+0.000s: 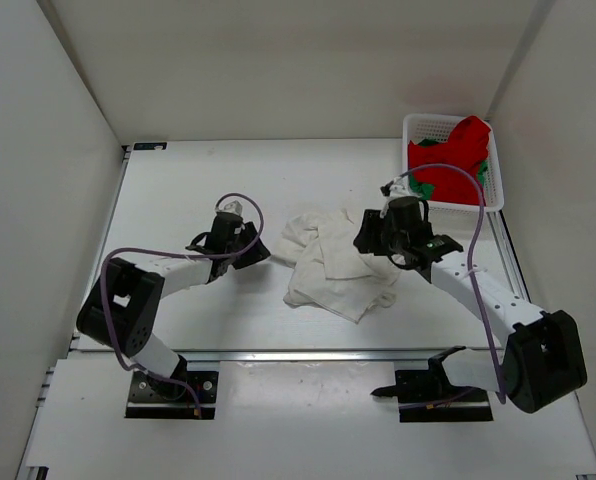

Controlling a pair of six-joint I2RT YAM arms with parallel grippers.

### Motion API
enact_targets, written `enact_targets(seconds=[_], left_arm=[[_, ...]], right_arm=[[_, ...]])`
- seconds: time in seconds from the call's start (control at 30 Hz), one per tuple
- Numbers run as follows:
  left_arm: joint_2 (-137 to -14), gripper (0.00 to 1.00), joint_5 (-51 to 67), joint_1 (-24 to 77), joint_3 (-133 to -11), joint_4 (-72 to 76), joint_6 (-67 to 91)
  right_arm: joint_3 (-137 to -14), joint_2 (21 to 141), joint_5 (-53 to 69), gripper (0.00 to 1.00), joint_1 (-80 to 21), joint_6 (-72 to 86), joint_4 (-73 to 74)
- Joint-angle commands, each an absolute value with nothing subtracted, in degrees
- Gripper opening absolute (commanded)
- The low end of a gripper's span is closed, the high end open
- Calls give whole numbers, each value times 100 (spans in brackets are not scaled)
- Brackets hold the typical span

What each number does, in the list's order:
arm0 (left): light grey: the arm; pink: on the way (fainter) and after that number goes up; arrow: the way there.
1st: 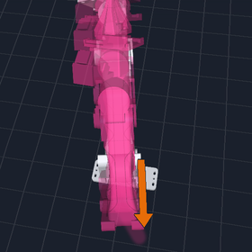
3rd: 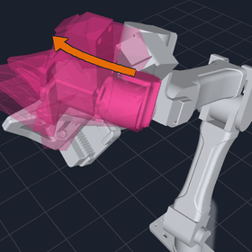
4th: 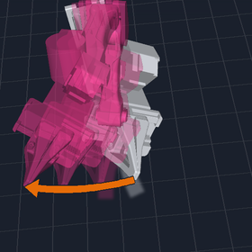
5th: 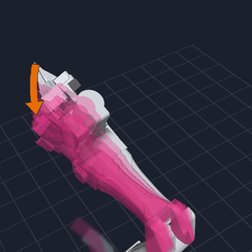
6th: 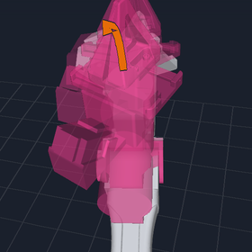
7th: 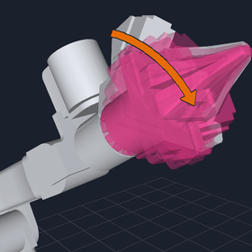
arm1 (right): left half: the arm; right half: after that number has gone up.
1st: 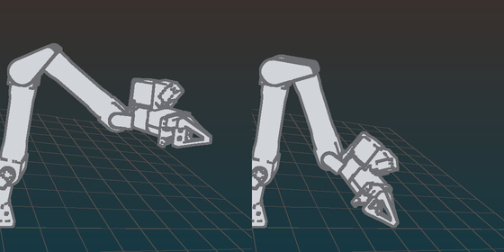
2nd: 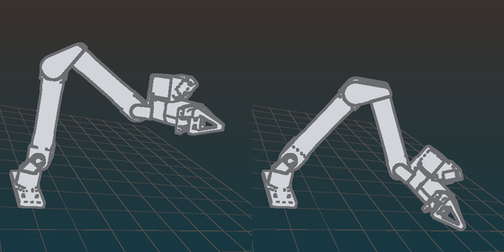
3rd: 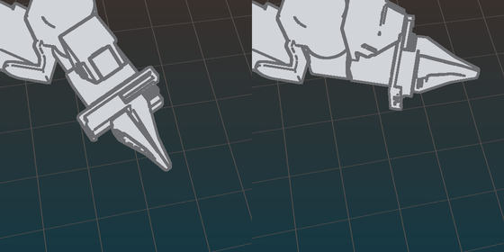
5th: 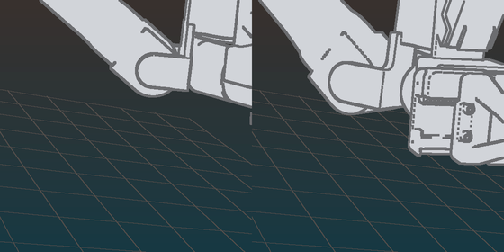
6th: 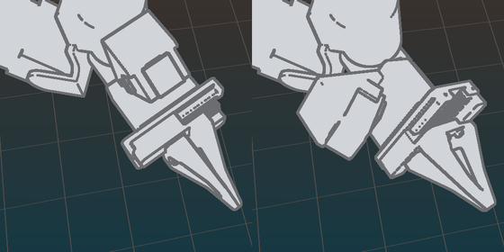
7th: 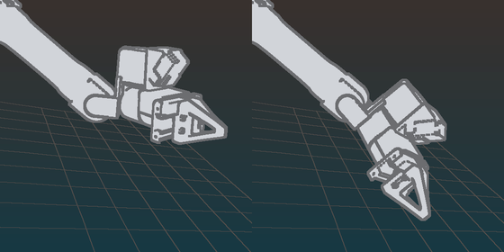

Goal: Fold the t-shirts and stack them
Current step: Move the tshirt to the center of the board

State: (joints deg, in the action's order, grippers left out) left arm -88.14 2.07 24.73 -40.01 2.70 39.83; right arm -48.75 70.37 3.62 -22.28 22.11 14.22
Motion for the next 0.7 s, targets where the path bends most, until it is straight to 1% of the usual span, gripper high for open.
enact_targets(seconds=[0.0, 0.03, 0.07, 0.13, 0.17, 0.2, 0.23, 0.27, 0.37, 0.53, 0.67], left_arm=[[-8973, 56, 167, 2549, -4219, 500, 3929], [-9052, 56, 150, 2523, -4236, 518, 3955], [-9088, 56, 149, 2575, -4280, 545, 3981], [-9167, 56, 193, 2575, -4368, 562, 3973], [-9237, 56, 159, 2610, -4420, 562, 3955], [-9246, 56, 123, 2602, -4438, 571, 3972], [-9298, 56, 132, 2602, -4447, 597, 3964], [-9316, 55, 114, 2610, -4482, 606, 3955], [-9422, 57, 79, 2654, -4605, 580, 3946], [-9580, 57, 140, 2558, -4650, 633, 3964], [-9458, 58, 193, 2575, -4483, 756, 3981]], right_arm=[[-4615, 6778, -485, 47, -2259, 2136, 1671], [-4510, 6698, -405, 48, -2302, 2118, 1574], [-4352, 6523, -230, 38, -2398, 2083, 1295], [-4131, 6451, 191, 28, -2443, 2118, 959], [-4026, 6669, 637, 27, -2539, 2118, 854], [-4034, 6793, 876, 27, -2584, 2162, 774], [-4017, 6994, 870, 28, -2732, 2162, 713], [-4051, 7092, 861, 30, -2977, 2066, 686], [-4227, 7505, 713, 36, -3435, 1969, 598], [-4430, 7989, 747, 42, -3568, 1864, 527], [-4534, 8217, 694, 42, -3638, 1855, 483]])
